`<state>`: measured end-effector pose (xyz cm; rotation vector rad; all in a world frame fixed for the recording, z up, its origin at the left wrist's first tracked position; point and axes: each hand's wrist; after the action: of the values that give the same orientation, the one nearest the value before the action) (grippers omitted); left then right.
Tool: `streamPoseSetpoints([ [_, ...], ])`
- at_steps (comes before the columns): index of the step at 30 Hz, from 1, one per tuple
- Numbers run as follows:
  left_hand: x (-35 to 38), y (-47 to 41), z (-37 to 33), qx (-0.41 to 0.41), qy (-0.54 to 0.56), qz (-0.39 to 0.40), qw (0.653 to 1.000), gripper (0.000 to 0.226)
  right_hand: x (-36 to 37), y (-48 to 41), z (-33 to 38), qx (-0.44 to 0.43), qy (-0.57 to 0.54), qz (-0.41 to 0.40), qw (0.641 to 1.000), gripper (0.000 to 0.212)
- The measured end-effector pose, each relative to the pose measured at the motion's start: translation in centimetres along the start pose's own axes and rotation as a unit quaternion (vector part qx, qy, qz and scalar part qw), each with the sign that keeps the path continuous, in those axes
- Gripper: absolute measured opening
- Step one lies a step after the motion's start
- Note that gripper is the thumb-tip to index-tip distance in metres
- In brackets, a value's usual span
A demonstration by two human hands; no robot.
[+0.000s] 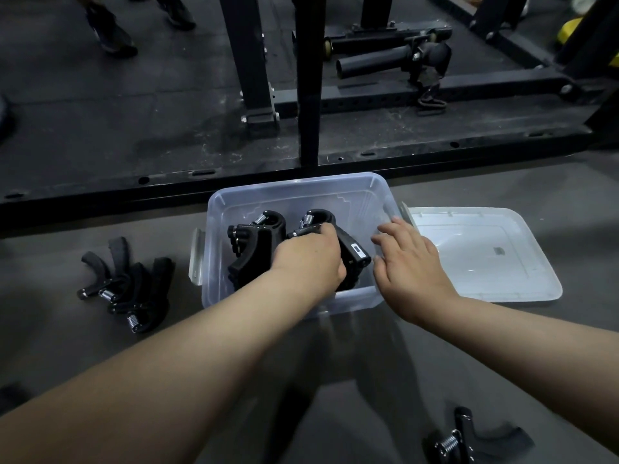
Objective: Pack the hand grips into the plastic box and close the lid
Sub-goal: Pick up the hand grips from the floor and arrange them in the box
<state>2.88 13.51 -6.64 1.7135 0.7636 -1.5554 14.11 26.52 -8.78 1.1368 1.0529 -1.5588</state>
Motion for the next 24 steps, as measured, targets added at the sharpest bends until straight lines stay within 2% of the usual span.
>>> streamPoseSetpoints([
  [5,0.6,0.1,0.2,0.015,0.003,-0.016,1.000,0.030,-0.1,-0.1,0.0,-0.012,-0.008,-0.006,1.000,0.046],
  [10,0.7,0.5,0.6,-0.010,-0.078,-0.064,0.995,0.046,0.2,-0.2,-0.3,-0.021,-0.010,-0.014,1.000,0.046],
  [15,1.1,0.2,0.6,-0.008,-0.034,-0.025,0.999,0.039,0.3,-0.1,-0.5,-0.035,-0.015,-0.021,0.999,0.044],
  [19,1.2,0.1,0.7,-0.004,-0.016,-0.023,1.000,0.036,0.1,-0.1,-0.5,-0.014,-0.056,-0.018,0.998,0.046],
  [24,1.6,0.1,0.8,-0.003,-0.019,-0.030,0.999,0.047,-0.6,0.0,-0.8,0.008,-0.153,-0.037,0.987,0.048],
])
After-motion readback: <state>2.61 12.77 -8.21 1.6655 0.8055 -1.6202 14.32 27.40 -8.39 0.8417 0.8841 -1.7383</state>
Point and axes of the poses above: each hand's wrist, its own y-axis away from the middle knuckle, its own x-axis out of the palm, z = x × y, and after that the axes turned 10 degrees about -x, right-handed
